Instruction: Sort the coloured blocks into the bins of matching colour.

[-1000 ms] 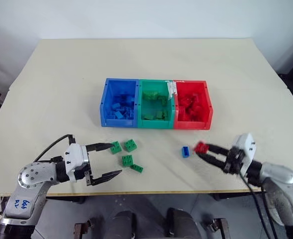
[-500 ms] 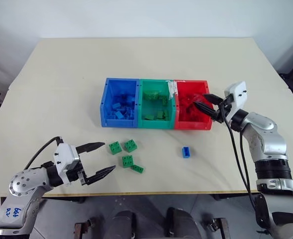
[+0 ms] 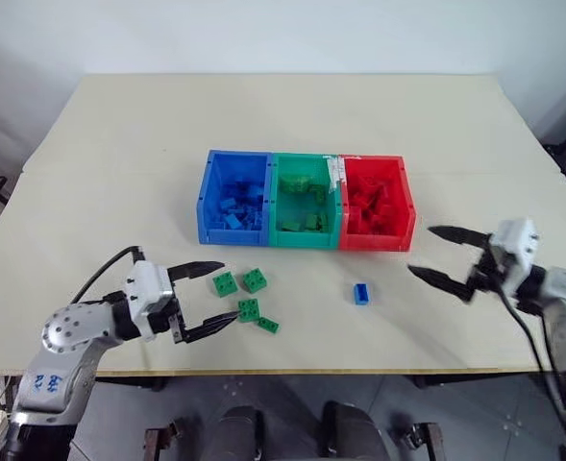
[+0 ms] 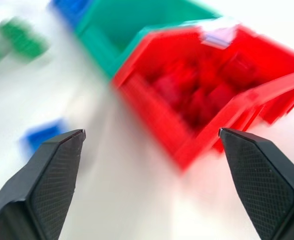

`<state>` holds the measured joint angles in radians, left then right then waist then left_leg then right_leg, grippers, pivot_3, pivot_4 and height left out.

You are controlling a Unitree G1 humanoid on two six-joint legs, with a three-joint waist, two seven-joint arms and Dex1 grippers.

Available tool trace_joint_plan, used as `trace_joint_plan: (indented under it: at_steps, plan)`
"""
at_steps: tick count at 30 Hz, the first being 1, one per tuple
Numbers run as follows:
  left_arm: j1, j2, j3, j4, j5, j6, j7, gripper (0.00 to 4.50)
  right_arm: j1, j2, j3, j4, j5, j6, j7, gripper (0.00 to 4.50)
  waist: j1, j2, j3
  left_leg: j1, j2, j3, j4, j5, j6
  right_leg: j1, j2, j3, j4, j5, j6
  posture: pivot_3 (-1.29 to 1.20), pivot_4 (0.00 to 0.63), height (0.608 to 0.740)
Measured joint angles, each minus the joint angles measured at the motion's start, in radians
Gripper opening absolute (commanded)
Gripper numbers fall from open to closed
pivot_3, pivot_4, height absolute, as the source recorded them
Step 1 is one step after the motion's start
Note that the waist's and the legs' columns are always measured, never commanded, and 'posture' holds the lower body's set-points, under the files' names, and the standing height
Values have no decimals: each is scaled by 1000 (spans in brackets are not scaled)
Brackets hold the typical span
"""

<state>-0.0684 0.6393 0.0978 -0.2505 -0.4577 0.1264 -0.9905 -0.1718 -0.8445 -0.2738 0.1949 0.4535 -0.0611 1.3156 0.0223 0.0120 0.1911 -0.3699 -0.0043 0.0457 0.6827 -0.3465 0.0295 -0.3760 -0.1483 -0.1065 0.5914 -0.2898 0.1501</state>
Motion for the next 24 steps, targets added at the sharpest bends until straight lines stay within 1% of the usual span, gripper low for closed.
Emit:
trace_joint_plan:
  at_steps: [2,4,7,9,12,14,19,21,24]
  plan:
    - [-34,-14,-24,23,15,-18,-7,4500,32,-50,-13,29,-1,-3,54,4471,0,0,0,0,0,0,0,0,0,0,0,0,0,0,0,0,150,740]
    - [-55,-31,-36,31,17,-32,-9,4500,37,-76,-18,49,0,2,81,4471,-4,0,0,1,1,0,0,0,0,0,0,0,0,0,0,0,150,740]
    - [-56,-30,-43,31,17,-41,-22,4500,36,-77,-8,49,-1,-5,105,4471,-10,0,0,1,1,0,0,0,0,0,0,0,0,0,0,0,150,740]
    - [-39,-28,-41,31,17,-50,-29,4500,22,-53,11,39,-3,-7,108,4471,-11,0,0,1,1,0,0,0,0,0,0,0,0,0,0,0,150,740]
    - [6,-12,-33,32,30,-77,-30,4500,-24,7,120,-51,-12,37,93,4471,-20,0,0,1,2,0,1,1,-1,0,0,0,0,0,0,0,150,740]
    - [35,0,-9,31,32,-100,-36,4500,-62,39,217,-120,-30,90,89,4471,-21,0,0,0,1,-1,1,1,-1,0,0,0,0,0,0,0,150,740]
    - [119,30,75,25,27,-115,-35,4500,-187,79,336,-89,-109,101,83,4471,-13,0,0,-1,0,-4,1,0,-1,0,-1,0,0,0,0,0,150,740]
    - [158,34,105,18,27,-115,-26,4500,-229,110,366,-40,-146,94,74,4087,-13,0,0,-1,0,-4,1,0,-1,0,-1,-1,0,0,0,0,150,740]
    - [212,35,138,-12,26,-115,-15,4500,-256,131,419,20,-206,51,70,3245,-11,0,0,-1,0,-4,1,0,-1,0,-1,-1,0,0,0,0,150,740]
